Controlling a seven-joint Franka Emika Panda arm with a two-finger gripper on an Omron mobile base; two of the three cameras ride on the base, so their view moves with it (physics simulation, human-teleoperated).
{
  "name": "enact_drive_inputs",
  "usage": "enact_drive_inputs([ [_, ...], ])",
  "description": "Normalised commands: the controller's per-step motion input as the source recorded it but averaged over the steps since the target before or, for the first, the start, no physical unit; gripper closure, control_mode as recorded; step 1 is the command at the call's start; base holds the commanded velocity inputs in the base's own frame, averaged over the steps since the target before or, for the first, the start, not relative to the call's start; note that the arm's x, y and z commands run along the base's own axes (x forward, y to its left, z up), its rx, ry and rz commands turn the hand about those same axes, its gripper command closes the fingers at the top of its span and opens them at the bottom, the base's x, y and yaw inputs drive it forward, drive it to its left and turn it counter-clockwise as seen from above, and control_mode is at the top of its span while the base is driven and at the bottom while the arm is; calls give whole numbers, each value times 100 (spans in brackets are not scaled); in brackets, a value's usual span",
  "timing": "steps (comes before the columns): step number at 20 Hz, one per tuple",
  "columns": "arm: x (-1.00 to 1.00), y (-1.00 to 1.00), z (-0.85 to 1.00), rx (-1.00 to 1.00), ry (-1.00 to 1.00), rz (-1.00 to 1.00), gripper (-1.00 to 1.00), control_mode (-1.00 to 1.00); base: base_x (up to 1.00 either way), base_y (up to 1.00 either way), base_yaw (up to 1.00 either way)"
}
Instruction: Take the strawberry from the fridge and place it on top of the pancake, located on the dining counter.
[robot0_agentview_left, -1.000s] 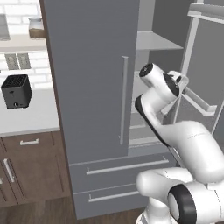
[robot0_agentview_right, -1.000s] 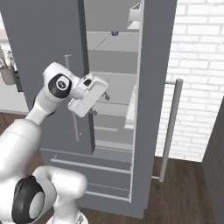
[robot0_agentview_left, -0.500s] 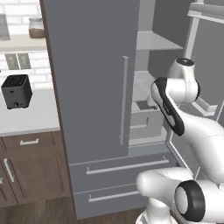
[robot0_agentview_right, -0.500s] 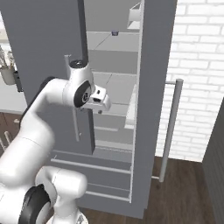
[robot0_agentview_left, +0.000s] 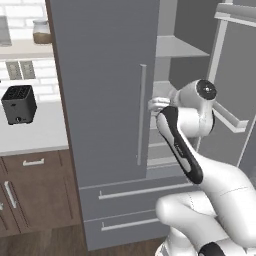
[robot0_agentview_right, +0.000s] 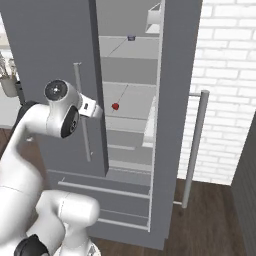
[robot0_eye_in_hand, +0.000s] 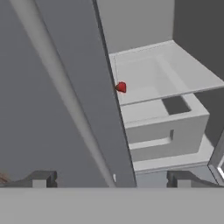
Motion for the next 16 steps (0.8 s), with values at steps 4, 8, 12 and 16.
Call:
enact_drive_inputs([
  [4, 60, 61, 50, -3, 5, 0, -100, -100, 0, 0, 0],
  [8, 60, 32, 17, -6, 12, 0, -100, -100, 0, 0, 0],
  [12, 49, 0, 0, -14, 9, 0, -100, -100, 0, 0, 0],
  [16, 52, 3, -6, -19, 2, 0, -100, -100, 0, 0, 0],
])
